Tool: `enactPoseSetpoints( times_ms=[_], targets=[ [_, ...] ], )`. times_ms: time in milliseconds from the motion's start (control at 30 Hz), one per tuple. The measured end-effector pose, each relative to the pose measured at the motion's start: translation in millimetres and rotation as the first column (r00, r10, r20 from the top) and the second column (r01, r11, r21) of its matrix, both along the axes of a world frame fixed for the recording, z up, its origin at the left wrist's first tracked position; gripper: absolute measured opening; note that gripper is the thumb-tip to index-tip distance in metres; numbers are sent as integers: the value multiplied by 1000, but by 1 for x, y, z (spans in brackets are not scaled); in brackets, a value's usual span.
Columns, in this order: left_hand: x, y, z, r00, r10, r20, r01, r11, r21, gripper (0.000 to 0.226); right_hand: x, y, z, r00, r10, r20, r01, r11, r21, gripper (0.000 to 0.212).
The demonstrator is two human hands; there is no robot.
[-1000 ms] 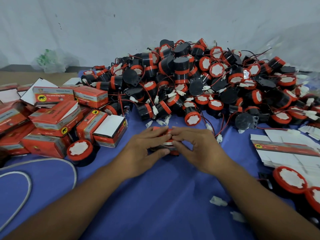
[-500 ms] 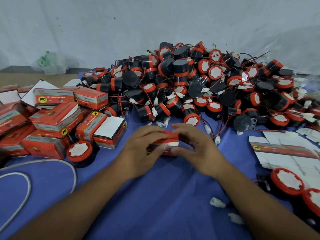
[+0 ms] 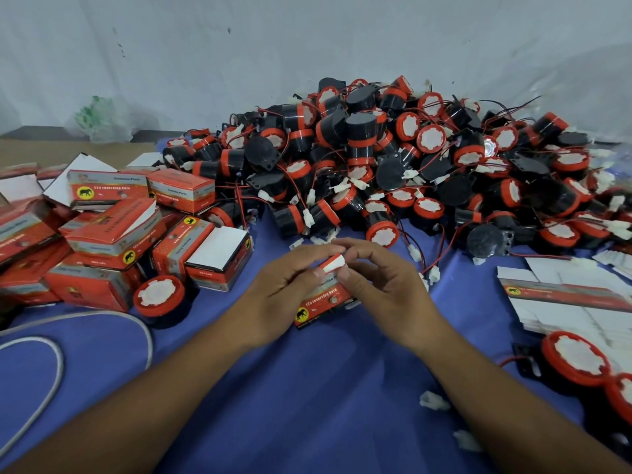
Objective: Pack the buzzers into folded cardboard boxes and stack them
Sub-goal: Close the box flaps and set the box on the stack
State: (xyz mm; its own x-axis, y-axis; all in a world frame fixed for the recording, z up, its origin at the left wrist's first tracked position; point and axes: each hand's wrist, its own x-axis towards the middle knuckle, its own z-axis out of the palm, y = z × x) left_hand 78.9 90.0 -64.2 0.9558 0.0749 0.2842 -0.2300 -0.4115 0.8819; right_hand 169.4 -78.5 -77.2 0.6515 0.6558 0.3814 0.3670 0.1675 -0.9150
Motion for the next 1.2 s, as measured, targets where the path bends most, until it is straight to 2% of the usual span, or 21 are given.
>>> enactPoseSetpoints(
  times_ms=[200,267,333,367,433,533,600,833,1033,1200],
  targets=[
    [2,-4,3,996,57,63,-57,998,2,37,0,0,0,999,-49,4,49,998,-46,7],
    [2,-3,3,992,97,82,-97,995,1,35,-2,-1,1,999,-9,-37,7,999,-44,16],
    [3,2,3,982,174,73,-171,985,-37,32,-3,-2,2,990,113,-87,-118,992,-50,32],
    [4,6,3,975,214,52,-210,975,-70,32,-4,-3,2,985,157,-75,-162,984,-69,39],
    [5,14,3,962,274,-4,-273,956,-107,40,-6,-1,2,989,150,2,-148,981,-126,45],
    [-1,16,4,968,252,-17,-252,967,-31,49,-7,2,1,996,52,79,-41,989,-139,33],
    [-5,12,6,971,240,9,-240,970,36,50,-7,2,0,996,51,70,-41,989,-141,34],
    [-8,9,8,962,262,77,-269,957,110,28,-9,-3,3,977,112,181,-73,976,-207,52],
    [-11,5,14,967,204,156,-240,932,271,19,-13,-4,2,981,134,140,-98,966,-238,55],
    [-13,8,13,968,239,78,-249,950,188,15,-13,-2,0,987,143,77,-124,970,-209,57]
  ],
)
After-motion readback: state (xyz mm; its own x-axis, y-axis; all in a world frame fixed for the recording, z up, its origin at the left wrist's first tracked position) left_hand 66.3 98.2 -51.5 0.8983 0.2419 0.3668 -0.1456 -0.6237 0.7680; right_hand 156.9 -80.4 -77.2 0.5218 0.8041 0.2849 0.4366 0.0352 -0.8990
